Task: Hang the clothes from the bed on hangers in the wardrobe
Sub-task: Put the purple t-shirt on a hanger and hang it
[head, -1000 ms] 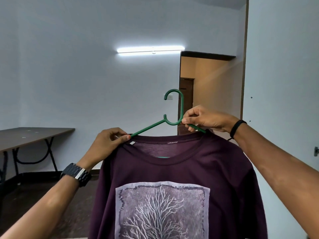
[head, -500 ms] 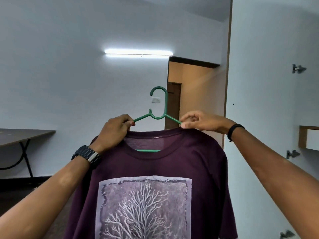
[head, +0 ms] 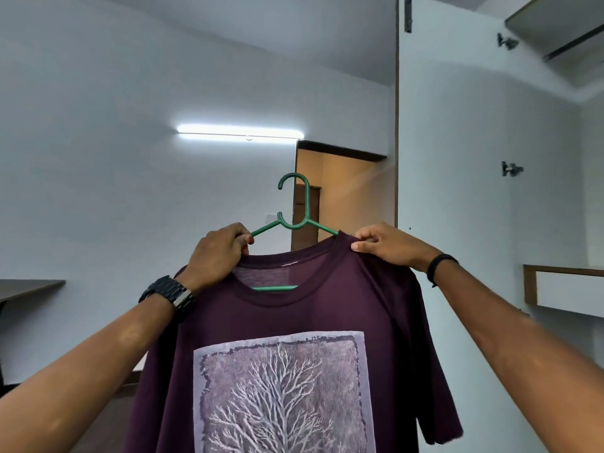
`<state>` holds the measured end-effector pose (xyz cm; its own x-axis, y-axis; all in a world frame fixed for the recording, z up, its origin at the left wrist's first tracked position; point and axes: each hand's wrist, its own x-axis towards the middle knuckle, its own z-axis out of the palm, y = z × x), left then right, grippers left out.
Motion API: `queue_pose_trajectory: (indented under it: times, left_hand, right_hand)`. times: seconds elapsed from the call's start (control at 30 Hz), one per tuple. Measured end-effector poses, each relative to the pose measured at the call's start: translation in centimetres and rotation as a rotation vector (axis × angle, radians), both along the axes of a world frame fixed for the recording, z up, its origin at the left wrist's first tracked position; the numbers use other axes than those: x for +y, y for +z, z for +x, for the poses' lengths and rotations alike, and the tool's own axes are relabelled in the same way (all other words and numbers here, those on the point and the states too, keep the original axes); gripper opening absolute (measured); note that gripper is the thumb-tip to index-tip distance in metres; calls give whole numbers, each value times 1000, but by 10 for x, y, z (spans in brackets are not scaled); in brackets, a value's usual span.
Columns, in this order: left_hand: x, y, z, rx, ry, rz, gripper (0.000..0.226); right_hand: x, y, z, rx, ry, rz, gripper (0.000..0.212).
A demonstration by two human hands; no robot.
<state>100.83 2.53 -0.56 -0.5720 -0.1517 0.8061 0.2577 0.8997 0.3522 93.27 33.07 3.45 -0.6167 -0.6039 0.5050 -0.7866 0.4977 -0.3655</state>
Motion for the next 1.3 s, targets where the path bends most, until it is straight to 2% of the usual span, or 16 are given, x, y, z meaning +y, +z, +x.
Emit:
queue_pose_trajectory:
  times: [0.13, 0.3, 0.5, 0.77, 0.87, 1.07, 1.17, 1.3]
  left_hand:
    - [15, 24, -12, 46, 30, -12, 21]
    - [56, 39, -42, 123, 95, -77, 21]
    - [129, 59, -97, 179, 7, -109, 23]
    - [300, 58, -208, 341, -167, -165, 18]
    - [383, 44, -271, 317, -275, -190, 17]
    - [516, 34, -369, 296, -393, -249, 15]
    - [559, 42, -403, 281, -423, -232, 16]
    - [617, 88, -427, 267, -484, -161, 17]
  right_hand:
    - [28, 15, 1, -88, -55, 52, 21]
    - [78, 24, 1, -325, -80, -22, 24]
    - [167, 26, -16, -186, -255, -168, 32]
    - [318, 9, -54, -292, -344, -481, 17]
    - [393, 2, -76, -291, -439, -509, 23]
    - [513, 8, -130, -274, -604, -565, 8]
    - [543, 24, -150, -295, -648, -572, 4]
    - [581, 74, -161, -304, -675, -583, 3]
